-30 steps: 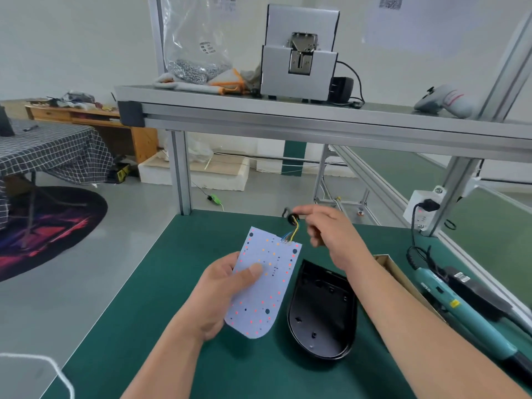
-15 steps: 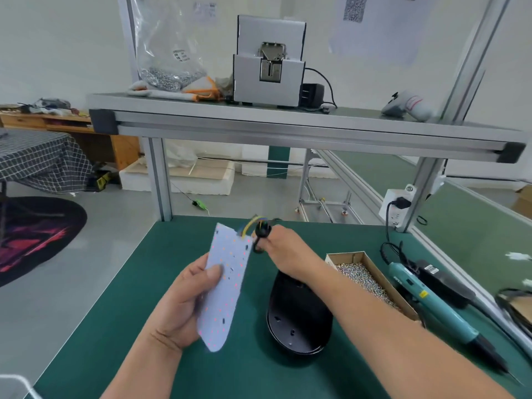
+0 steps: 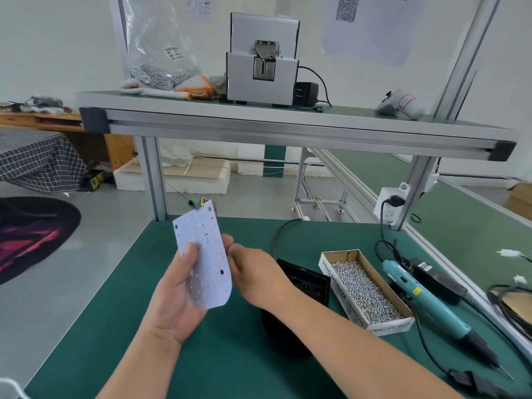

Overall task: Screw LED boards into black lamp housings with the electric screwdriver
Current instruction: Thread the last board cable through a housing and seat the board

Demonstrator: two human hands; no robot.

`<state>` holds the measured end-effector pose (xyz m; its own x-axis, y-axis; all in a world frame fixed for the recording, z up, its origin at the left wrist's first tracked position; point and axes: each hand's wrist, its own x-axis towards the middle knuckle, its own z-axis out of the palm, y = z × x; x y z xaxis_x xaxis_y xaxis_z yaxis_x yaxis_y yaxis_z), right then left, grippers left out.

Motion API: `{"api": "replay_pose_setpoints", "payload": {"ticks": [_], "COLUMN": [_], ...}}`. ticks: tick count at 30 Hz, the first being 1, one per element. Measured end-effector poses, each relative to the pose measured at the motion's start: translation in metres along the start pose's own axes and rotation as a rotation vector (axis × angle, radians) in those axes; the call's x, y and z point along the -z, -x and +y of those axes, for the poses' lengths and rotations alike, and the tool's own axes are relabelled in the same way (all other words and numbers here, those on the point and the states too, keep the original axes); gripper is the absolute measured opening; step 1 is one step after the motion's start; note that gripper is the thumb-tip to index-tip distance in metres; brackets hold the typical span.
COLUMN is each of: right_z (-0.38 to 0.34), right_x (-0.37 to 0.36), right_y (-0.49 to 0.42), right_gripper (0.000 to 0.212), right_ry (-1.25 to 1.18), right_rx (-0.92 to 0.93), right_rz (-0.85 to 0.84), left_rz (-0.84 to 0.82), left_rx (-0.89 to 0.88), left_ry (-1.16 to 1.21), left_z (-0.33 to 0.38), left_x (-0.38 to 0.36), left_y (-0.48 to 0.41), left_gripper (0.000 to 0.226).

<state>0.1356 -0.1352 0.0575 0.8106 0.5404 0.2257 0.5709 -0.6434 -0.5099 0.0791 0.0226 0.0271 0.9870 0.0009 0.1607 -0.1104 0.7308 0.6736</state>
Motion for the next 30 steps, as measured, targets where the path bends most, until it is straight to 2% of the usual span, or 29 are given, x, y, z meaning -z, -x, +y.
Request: {"api": "replay_pose_setpoints", "payload": {"ticks": [3,5,9,12,16,22,26,28,30], "right_z": [-0.003,0.004,0.041,0.079,0.13,0.172,0.165,0.152,0.135], "right_x": [0.008,0.019,0.041,0.061,0.089,0.109,0.11,0.105,0.099], "right_y": [0.005,0.005,-0.007,-0.013,-0.013,0.002,0.018,0.028,0.04], "right_gripper": [0.039,0.038,0.012,0.007,0.009,0.009,0.026,0.026,0.028], "right_ry": [-0.074,-0.024,0.236,0.323,0.449,0.335,0.166,0.033,-0.219], "right_rx": [0.12,0.2,0.312,0.228,-0.062,-0.295,-0.269,-0.263,-0.285], "right_rz": [-0.044,-0.067,-0.038,0.073,0.207,0.289,0.342,0.347,0.382], "left_rz": [0.132,0.248,0.442,0.466,0.354,0.307,0.316,0.353,0.372], "left_rx": [-0.005,-0.042,-0.107,-0.072,-0.031,0.115,0.194,0.214,0.235], "left_ry": [0.037,0.053,0.12,0.149,0.268,0.272,0.205,0.126,0.053], "left_z": [0.002,0.002,0.005,0.007,0.014,0.01,-0.003,-0.014,-0.024], "left_x": [0.004,0.008,0.009,0.013,0.016,0.013,-0.002,-0.01,-0.017], "left_y": [-0.001,-0.003,-0.007,-0.008,-0.006,-0.006,-0.004,-0.004,-0.003], "left_gripper": [0.045,0.035,0.026,0.024,0.018,0.014,0.027,0.034,0.034]}}
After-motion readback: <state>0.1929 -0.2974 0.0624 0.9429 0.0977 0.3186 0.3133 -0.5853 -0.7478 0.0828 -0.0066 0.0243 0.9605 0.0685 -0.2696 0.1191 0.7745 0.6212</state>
